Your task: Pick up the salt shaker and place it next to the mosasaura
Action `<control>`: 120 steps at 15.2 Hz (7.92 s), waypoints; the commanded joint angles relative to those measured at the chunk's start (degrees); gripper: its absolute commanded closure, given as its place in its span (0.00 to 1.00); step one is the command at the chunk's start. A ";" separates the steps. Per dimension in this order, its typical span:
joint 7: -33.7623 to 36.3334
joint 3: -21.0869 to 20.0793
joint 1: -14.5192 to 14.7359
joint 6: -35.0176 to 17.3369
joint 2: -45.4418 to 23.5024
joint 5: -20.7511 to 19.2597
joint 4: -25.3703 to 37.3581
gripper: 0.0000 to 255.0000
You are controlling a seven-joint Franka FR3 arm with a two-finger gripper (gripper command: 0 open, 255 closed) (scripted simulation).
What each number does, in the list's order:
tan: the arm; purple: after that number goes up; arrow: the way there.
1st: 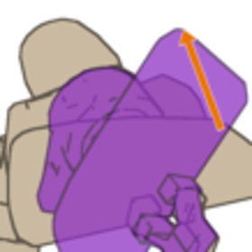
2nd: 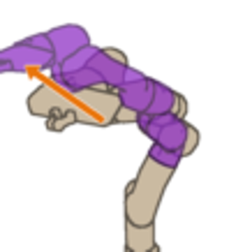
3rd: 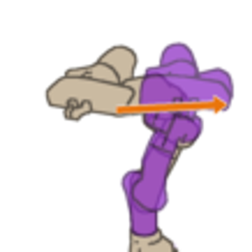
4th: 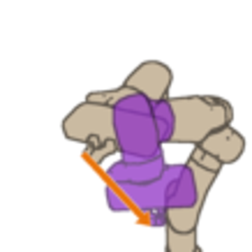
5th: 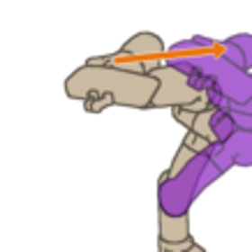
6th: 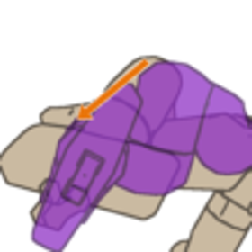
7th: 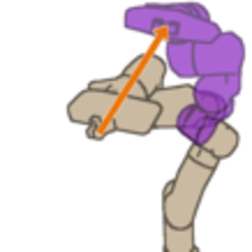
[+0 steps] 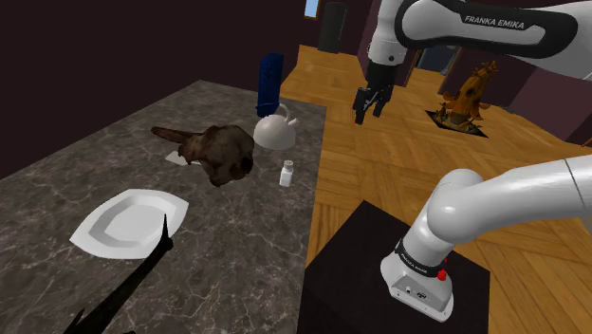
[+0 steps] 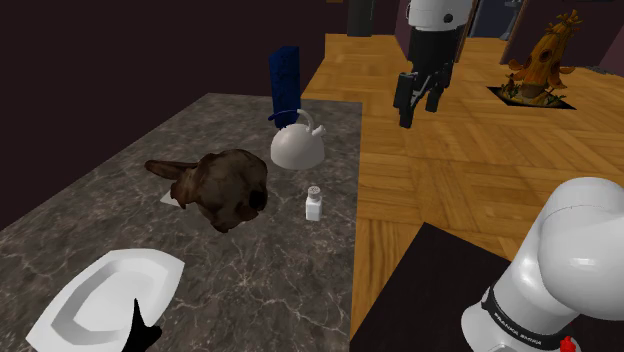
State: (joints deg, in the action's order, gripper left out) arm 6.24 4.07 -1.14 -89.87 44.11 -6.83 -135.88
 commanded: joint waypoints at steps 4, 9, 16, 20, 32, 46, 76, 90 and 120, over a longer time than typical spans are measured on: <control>3.45 -2.01 0.63 -5.07 -3.35 1.26 -1.78 0.00; 9.03 -5.26 1.61 -13.50 -10.56 2.81 -3.06 0.00; 16.77 -9.51 2.45 -24.39 -23.41 3.36 -1.19 0.00; 21.38 -11.59 2.74 -29.61 -31.74 2.47 1.78 0.00; 23.86 -12.12 2.56 -37.43 -37.96 0.94 0.03 0.00; 23.85 -12.12 2.56 -37.44 -38.02 0.93 0.08 1.00; 20.83 -11.69 2.79 -14.76 -30.21 2.97 15.17 1.00; 27.12 -16.13 6.05 -7.85 -24.27 5.65 15.78 1.00; 69.89 -48.08 18.95 -3.55 -28.23 16.08 25.01 1.00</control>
State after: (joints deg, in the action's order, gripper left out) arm 73.85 -42.33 17.62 -93.71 17.38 9.62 -112.59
